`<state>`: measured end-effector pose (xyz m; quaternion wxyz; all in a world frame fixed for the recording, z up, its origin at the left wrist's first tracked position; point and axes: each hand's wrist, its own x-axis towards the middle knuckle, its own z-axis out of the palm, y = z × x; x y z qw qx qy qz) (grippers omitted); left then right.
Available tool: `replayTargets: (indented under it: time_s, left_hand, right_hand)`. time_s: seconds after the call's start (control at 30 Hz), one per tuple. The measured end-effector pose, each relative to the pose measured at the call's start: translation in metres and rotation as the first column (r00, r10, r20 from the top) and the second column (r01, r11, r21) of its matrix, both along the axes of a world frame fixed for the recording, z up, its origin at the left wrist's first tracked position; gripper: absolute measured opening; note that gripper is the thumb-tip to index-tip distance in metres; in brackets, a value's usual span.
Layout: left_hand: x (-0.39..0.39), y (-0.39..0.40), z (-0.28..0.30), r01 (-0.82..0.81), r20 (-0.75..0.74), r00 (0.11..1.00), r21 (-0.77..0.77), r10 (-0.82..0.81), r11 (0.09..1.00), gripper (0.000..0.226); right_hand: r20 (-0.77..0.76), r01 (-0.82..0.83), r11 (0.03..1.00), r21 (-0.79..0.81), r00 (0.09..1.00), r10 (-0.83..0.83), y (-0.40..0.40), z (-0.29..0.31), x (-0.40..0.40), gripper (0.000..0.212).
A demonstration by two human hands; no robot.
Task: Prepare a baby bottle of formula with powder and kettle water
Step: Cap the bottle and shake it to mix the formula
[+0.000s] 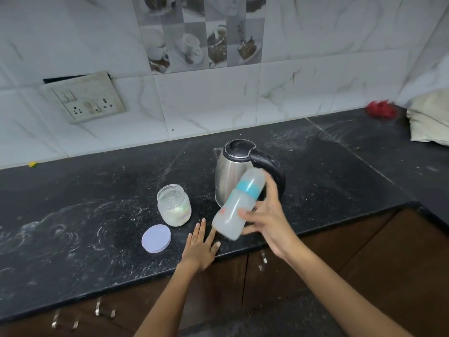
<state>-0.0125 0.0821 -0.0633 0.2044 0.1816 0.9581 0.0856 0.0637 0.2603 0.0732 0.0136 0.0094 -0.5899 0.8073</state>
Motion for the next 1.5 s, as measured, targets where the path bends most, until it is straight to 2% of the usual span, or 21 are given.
replayTargets:
  time_s: [0.07,0.2,0.3,0.37,0.47,0.5,0.63,0.67,0.77,0.8,0.83,0.93,0.97,1.07,1.1,1.17,1.27,1.3,1.4,1.43,1.5]
  left_hand:
    - [-0.001,0.001,0.000,0.005,0.005,1.000,-0.004,-0.005,1.000,0.059]
    - [0.002,-0.001,0.003,0.003,-0.005,1.000,-0.016,-0.003,1.000,0.069]
    - [0.000,0.001,0.002,0.006,0.004,1.000,-0.009,-0.006,1.000,0.061]
    - [-0.001,0.001,-0.001,-0.007,0.021,1.000,0.007,0.007,1.000,0.059]
    - [0.000,-0.002,-0.004,0.018,-0.010,1.000,-0.064,-0.018,0.998,0.067]
    - [0.000,-0.002,-0.004,0.026,-0.031,0.999,-0.082,-0.029,0.996,0.068]
    - [-0.001,0.001,-0.004,-0.004,-0.003,1.000,-0.002,0.004,1.000,0.059]
    - [-0.002,0.001,-0.005,0.000,-0.010,1.000,0.001,0.000,1.000,0.060]
    - [-0.002,-0.003,-0.006,0.022,-0.035,0.999,-0.037,-0.024,0.999,0.069]
    - [0.000,-0.003,-0.004,0.021,-0.032,0.999,-0.052,-0.023,0.998,0.069]
    - [0.000,-0.002,-0.004,0.013,-0.034,0.999,-0.040,-0.014,0.999,0.068]
    - [-0.002,0.001,-0.005,-0.021,-0.009,1.000,0.023,0.022,1.000,0.059]
    - [0.000,0.001,-0.003,-0.021,0.000,1.000,0.049,0.021,0.999,0.059]
    - [0.002,-0.002,-0.004,-0.116,0.006,0.993,0.225,0.117,0.967,0.068]
    - [0.004,-0.002,-0.003,-0.107,-0.006,0.994,0.232,0.112,0.967,0.071]
    - [0.003,-0.001,-0.004,-0.069,-0.035,0.997,0.127,0.074,0.989,0.066]
    - [-0.002,-0.001,-0.009,-0.048,-0.016,0.999,0.068,0.049,0.997,0.058]
    - [-0.001,-0.002,-0.009,-0.052,-0.016,0.998,0.108,0.054,0.993,0.060]
    - [0.003,-0.004,-0.007,-0.185,0.032,0.982,0.297,0.184,0.937,0.073]
    - [0.004,-0.003,-0.007,-0.186,0.033,0.982,0.298,0.185,0.936,0.070]
    - [0.003,-0.002,-0.007,-0.116,-0.008,0.993,0.166,0.119,0.979,0.065]
  right_hand:
    - [0.003,0.051,0.993,-0.102,0.999,-0.051,0.004,0.004,-0.002,0.093]
    - [0.014,-0.128,0.991,0.048,0.992,0.128,-0.007,-0.003,0.011,0.097]
    - [0.011,0.023,0.994,-0.108,1.000,-0.022,0.001,-0.002,0.003,0.092]
    - [0.042,0.041,0.983,-0.181,0.999,-0.033,0.001,-0.001,0.003,0.090]
    - [0.105,-0.174,0.985,-0.009,0.979,0.174,-0.010,-0.007,0.017,0.093]
    - [0.103,-0.177,0.984,0.001,0.979,0.176,-0.011,-0.007,0.019,0.092]
    - [0.062,0.127,0.955,-0.269,0.992,-0.114,-0.004,0.000,0.005,0.080]
    - [0.077,0.126,0.956,-0.265,0.991,-0.109,-0.006,0.001,0.005,0.080]
    - [0.139,-0.124,0.992,-0.021,0.982,0.125,-0.015,-0.007,0.016,0.088]
    - [0.142,-0.145,0.989,0.018,0.980,0.141,-0.016,-0.007,0.019,0.089]
    - [0.117,-0.095,0.995,0.000,0.989,0.095,-0.014,-0.006,0.017,0.090]
    - [0.082,0.184,0.953,-0.240,0.982,-0.169,-0.007,0.003,0.004,0.083]
    - [0.093,0.204,0.948,-0.244,0.978,-0.186,-0.007,0.003,0.002,0.083]
    - [0.119,-0.042,0.999,-0.013,0.992,0.044,-0.016,-0.004,0.011,0.089]
    - [0.120,-0.102,0.993,0.053,0.988,0.095,-0.018,-0.004,0.015,0.091]
    - [0.065,-0.016,0.999,0.036,0.998,0.013,-0.014,-0.001,0.010,0.091]
    - [0.082,0.189,0.971,-0.146,0.981,-0.179,-0.008,0.007,-0.005,0.084]
    - [0.105,0.164,0.980,-0.109,0.983,-0.153,-0.010,0.007,-0.007,0.085]
    - [0.151,-0.114,0.989,0.091,0.984,0.099,-0.019,-0.002,0.004,0.092]
    - [0.135,-0.115,0.988,0.104,0.986,0.101,-0.019,-0.002,0.005,0.093]
    - [0.073,0.067,0.998,0.001,0.995,-0.067,-0.013,0.000,-0.003,0.089]
